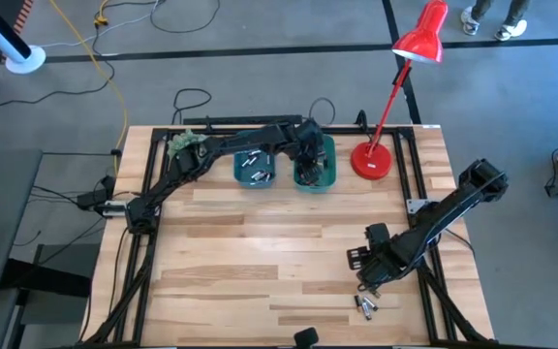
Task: Sort batteries
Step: Put the black battery into the green bin
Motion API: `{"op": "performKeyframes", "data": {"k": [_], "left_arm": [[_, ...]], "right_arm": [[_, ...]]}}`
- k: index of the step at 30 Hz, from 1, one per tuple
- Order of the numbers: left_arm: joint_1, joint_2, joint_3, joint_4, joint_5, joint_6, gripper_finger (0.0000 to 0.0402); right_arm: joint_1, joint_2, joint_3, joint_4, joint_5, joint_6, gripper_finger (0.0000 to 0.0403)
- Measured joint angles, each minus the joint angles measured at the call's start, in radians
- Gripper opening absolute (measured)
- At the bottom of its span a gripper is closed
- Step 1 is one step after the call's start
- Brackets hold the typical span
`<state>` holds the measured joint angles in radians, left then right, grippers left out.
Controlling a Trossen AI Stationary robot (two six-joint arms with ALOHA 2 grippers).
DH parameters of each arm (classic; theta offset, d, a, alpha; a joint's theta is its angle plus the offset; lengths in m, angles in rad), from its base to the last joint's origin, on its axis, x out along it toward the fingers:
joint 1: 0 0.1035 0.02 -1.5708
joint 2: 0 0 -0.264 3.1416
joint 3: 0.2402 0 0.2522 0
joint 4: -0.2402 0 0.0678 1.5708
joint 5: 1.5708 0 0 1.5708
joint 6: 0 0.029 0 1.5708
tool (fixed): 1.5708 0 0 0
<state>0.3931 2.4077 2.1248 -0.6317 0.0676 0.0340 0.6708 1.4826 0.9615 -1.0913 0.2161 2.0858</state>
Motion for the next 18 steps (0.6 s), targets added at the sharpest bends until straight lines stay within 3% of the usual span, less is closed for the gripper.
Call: {"op": "performKeyframes", "data": {"k": [7,18], "left_arm": [[-0.003,0.0,-0.001,0.019,0.008,-0.032,0.0158],[-0.003,-0.02,-0.001,0.088,-0.002,-0.019,0.0171]], "right_arm": [[0.0,0.0,0.0,0.0,0.0,0.008,0.0226],[0.0,0.0,0.0,0.004,0.0,0.006,0.0226]]}}
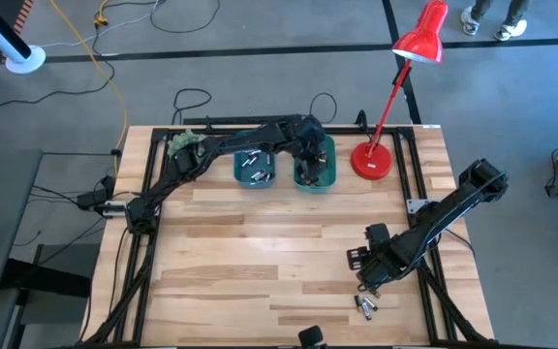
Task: Sort batteries
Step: Put the black battery into the green bin
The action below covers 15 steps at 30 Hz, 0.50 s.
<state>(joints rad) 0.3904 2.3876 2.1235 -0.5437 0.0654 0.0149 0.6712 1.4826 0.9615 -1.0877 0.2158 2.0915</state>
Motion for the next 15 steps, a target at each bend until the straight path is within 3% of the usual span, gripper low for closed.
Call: {"op": "performKeyframes", "data": {"k": [5,11,15], "left_arm": [[-0.002,-0.082,0.0,0.001,-0.001,-0.043,0.017],[-0.04,-0.223,0.001,-0.022,0.003,-0.14,0.017],[-0.109,-0.305,-0.035,0.013,-0.036,-0.155,0.017]], "right_arm": [[0.0,0.0,0.0,0.004,0.004,-0.006,0.0226],[0.051,0.0,0.0,0.012,0.194,-0.024,0.0226],[0.103,0.0,-0.001,0.019,0.258,-0.025,0.0226]]}}
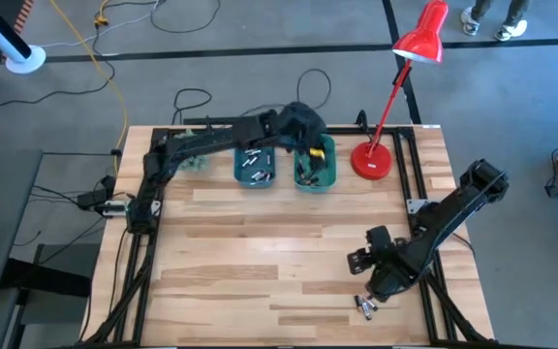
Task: Sort batteries
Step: Put the black battery into the green bin
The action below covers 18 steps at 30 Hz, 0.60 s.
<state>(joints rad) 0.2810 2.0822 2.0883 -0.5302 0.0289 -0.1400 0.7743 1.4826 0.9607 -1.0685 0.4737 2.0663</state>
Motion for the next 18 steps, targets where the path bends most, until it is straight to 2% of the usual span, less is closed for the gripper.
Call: {"op": "performKeyframes", "data": {"k": [4,8,11,18], "left_arm": [[-0.13,-0.056,-0.094,0.049,-0.126,0.002,0.017],[-0.253,-0.096,-0.25,0.173,-0.205,-0.054,0.017],[-0.326,-0.117,-0.369,0.258,-0.221,-0.148,0.017],[-0.489,-0.18,-0.611,0.374,-0.353,-0.391,0.017]], "right_arm": [[0.075,0.0,0.0,-0.003,0.025,0.002,0.0226],[0.158,-0.018,0.0,0.012,0.029,0.028,0.0226],[0.223,-0.045,0.0,0.002,0.051,0.03,0.0226],[0.352,-0.054,-0.008,0.029,0.025,-0.018,0.0226]]}}
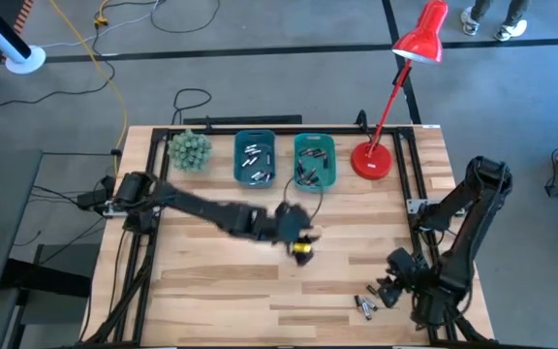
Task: Sort batteries
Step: Put the black battery into the green bin
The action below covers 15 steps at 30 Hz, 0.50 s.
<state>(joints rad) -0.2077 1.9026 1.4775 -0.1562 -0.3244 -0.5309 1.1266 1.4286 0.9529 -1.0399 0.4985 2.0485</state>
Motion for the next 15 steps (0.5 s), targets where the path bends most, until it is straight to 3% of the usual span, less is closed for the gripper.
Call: {"op": "performKeyframes", "data": {"k": [8,11,15], "left_arm": [[-0.213,-0.04,-0.099,0.06,-0.261,-0.218,0.017],[-0.26,-0.04,-0.099,0.061,-0.325,-0.284,0.0171],[-0.283,-0.04,-0.099,0.061,-0.365,-0.331,0.0171]], "right_arm": [[0.046,-0.001,-0.044,0.142,-0.078,-0.035,0.0226],[0.011,-0.001,-0.044,0.17,-0.159,-0.146,0.0226],[-0.045,-0.001,-0.043,0.22,-0.186,-0.302,0.0226]]}}
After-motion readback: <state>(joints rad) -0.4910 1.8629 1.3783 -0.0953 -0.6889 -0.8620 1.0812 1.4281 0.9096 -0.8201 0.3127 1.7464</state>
